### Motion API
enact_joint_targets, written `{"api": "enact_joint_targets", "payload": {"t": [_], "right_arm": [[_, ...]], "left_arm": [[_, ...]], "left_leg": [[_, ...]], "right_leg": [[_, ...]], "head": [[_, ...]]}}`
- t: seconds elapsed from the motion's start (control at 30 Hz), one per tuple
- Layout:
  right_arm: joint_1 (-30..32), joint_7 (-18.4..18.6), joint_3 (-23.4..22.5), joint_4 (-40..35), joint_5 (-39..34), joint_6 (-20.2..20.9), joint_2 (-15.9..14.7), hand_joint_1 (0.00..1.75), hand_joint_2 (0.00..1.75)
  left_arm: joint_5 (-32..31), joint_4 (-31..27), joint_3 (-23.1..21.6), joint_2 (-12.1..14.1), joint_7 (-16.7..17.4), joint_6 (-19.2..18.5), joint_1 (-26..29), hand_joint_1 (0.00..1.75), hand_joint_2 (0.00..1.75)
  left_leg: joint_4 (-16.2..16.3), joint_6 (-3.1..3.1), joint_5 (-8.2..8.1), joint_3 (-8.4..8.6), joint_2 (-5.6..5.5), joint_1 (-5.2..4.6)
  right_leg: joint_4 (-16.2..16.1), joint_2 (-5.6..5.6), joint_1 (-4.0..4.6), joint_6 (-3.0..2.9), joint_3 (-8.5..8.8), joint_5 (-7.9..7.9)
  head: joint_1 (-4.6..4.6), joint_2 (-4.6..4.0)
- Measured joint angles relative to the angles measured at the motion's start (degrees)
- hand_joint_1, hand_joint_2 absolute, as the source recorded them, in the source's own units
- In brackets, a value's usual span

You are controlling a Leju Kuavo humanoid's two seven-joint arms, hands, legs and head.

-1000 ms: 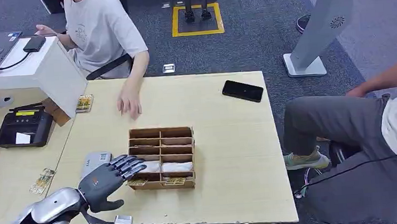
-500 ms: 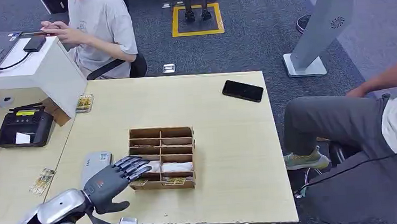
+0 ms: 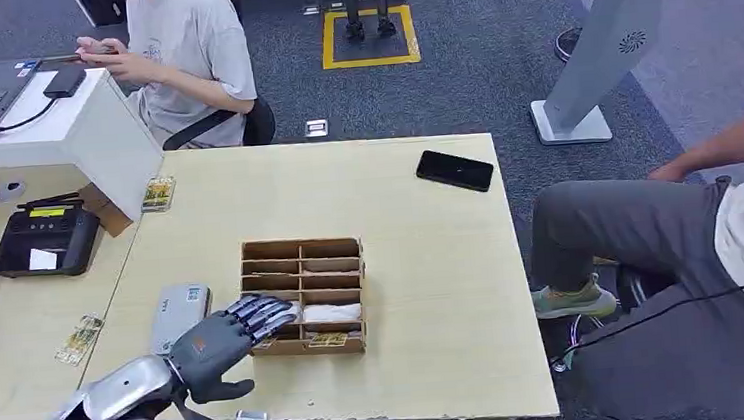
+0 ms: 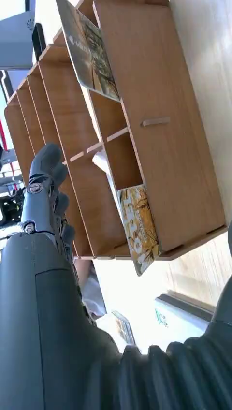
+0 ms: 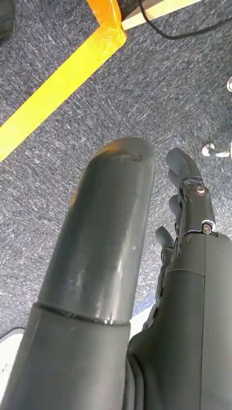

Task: Pass the card to the sensor for recognition and then transmit it.

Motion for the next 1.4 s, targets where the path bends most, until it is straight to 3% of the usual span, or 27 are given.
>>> {"api": "enact_joint_targets", "payload": {"t": [0.7, 1.4], "right_arm": [[-0.1, -0.1, 0.0, 0.0, 0.6, -0.2, 0.0, 0.00, 0.00], [-0.1, -0.2, 0.0, 0.0, 0.5, -0.3, 0.0, 0.00, 0.00]], "left_arm": [[-2.8, 1.6, -0.3, -1.4, 2.4, 2.9, -0.5, 0.00, 1.75], [-4.5, 1.8, -0.3, -1.4, 3.6, 3.4, -0.5, 0.00, 1.75]], "left_leg": [[0.0, 0.00, 0.00, 0.00, 0.00, 0.00], [0.0, 0.00, 0.00, 0.00, 0.00, 0.00]], "right_leg": [[0.0, 0.00, 0.00, 0.00, 0.00, 0.00], [0.0, 0.00, 0.00, 0.00, 0.00, 0.00]], "head": [[-0.02, 0.00], [-0.02, 0.00]]}}
